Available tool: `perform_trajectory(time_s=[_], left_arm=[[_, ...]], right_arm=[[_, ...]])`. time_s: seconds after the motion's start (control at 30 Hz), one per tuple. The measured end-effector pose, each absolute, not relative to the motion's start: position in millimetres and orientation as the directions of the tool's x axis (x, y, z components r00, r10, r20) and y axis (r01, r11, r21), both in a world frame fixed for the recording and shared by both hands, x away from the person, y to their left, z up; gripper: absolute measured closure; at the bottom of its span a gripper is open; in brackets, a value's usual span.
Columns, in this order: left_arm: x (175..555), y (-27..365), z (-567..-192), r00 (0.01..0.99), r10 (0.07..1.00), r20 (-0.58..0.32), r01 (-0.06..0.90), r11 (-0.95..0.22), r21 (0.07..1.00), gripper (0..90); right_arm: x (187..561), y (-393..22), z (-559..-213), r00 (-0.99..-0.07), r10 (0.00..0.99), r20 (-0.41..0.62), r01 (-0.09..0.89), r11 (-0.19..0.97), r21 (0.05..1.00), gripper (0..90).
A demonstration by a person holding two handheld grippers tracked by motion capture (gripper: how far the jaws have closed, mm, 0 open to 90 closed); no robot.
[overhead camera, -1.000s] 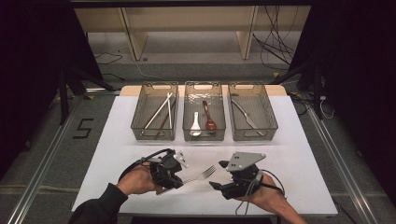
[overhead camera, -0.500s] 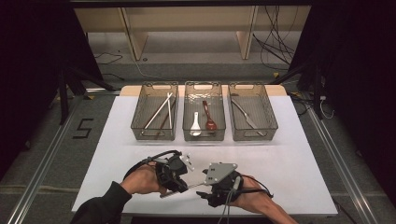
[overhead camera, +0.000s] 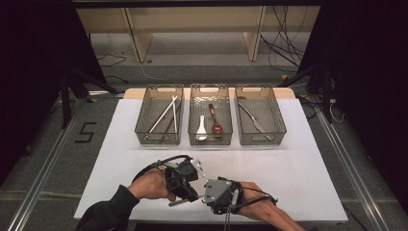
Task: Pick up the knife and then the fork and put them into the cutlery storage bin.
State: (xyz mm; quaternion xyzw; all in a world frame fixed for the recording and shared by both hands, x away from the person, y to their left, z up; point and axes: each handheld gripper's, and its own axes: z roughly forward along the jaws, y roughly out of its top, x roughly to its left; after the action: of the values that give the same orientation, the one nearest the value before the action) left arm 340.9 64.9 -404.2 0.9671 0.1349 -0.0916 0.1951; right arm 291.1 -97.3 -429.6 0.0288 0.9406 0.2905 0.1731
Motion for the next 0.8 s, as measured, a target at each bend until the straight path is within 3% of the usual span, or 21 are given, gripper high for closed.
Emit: perform_trajectory(time_s=[0.37, 0.63, 0.8], left_arm=[[341.0, 64.2, -402.6, 0.950, 0.198, -0.243, 0.275, -0.899, 0.342, 81.9], [342.0, 63.8, -407.7, 0.934, 0.194, -0.302, 0.296, -0.891, 0.343, 80.0], [343.6, 71.5, -403.7, 0.938, 0.211, -0.276, 0.309, -0.870, 0.385, 63.3]], right_arm=[[285.8, -97.9, -434.4, -0.922, 0.062, -0.382, -0.144, 0.861, 0.487, 82.2], [281.5, -98.1, -437.3, -0.909, -0.041, -0.415, -0.238, 0.868, 0.436, 87.4], [280.5, -100.0, -436.8, -0.908, -0.041, -0.417, -0.234, 0.876, 0.422, 87.9]])
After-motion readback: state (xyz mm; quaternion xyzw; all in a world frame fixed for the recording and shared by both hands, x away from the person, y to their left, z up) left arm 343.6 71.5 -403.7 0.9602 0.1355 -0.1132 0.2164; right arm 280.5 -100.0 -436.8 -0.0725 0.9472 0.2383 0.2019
